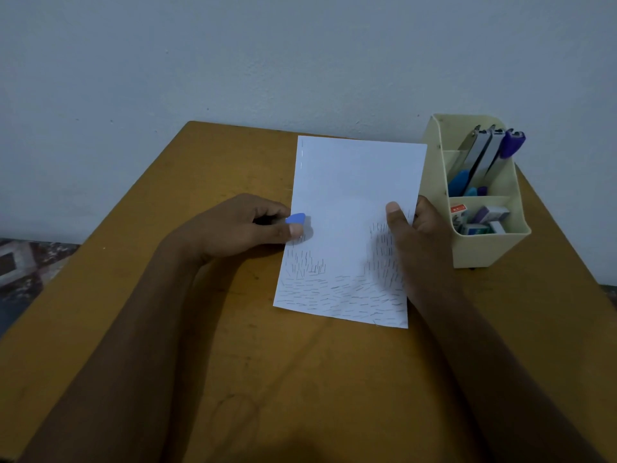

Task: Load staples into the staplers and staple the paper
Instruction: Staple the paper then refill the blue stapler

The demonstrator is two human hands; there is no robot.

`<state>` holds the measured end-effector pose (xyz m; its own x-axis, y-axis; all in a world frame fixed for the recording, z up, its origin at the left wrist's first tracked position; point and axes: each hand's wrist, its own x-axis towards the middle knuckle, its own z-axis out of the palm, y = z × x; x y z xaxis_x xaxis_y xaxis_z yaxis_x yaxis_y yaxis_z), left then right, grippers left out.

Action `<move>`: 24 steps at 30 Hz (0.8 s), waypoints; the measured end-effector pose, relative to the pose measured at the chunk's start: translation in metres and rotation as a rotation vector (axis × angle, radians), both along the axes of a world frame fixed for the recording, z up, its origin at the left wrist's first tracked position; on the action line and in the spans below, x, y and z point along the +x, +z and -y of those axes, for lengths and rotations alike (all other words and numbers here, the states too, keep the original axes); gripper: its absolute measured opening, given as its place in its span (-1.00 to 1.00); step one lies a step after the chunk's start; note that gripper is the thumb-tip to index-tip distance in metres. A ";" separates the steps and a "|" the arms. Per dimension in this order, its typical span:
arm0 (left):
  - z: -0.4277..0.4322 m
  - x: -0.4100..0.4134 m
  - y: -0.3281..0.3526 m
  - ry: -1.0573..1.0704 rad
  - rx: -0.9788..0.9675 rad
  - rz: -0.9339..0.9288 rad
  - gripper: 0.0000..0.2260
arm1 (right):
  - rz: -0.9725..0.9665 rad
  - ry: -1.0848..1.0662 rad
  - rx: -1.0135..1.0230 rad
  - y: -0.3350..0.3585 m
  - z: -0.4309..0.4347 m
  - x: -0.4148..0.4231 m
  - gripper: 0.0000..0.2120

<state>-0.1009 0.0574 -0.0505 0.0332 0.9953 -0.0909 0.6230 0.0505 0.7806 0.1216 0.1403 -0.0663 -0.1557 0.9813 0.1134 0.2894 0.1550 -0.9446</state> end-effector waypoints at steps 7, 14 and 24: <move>0.000 0.003 0.002 -0.015 -0.040 0.055 -0.59 | -0.013 0.022 0.002 -0.001 -0.002 0.002 -0.82; 0.003 0.005 0.006 -0.018 -0.055 0.099 -0.72 | -0.039 0.040 0.013 -0.004 -0.004 0.002 -0.87; 0.001 0.005 0.002 -0.010 -0.059 0.152 -0.45 | -0.078 0.054 0.028 -0.004 -0.005 0.002 -0.83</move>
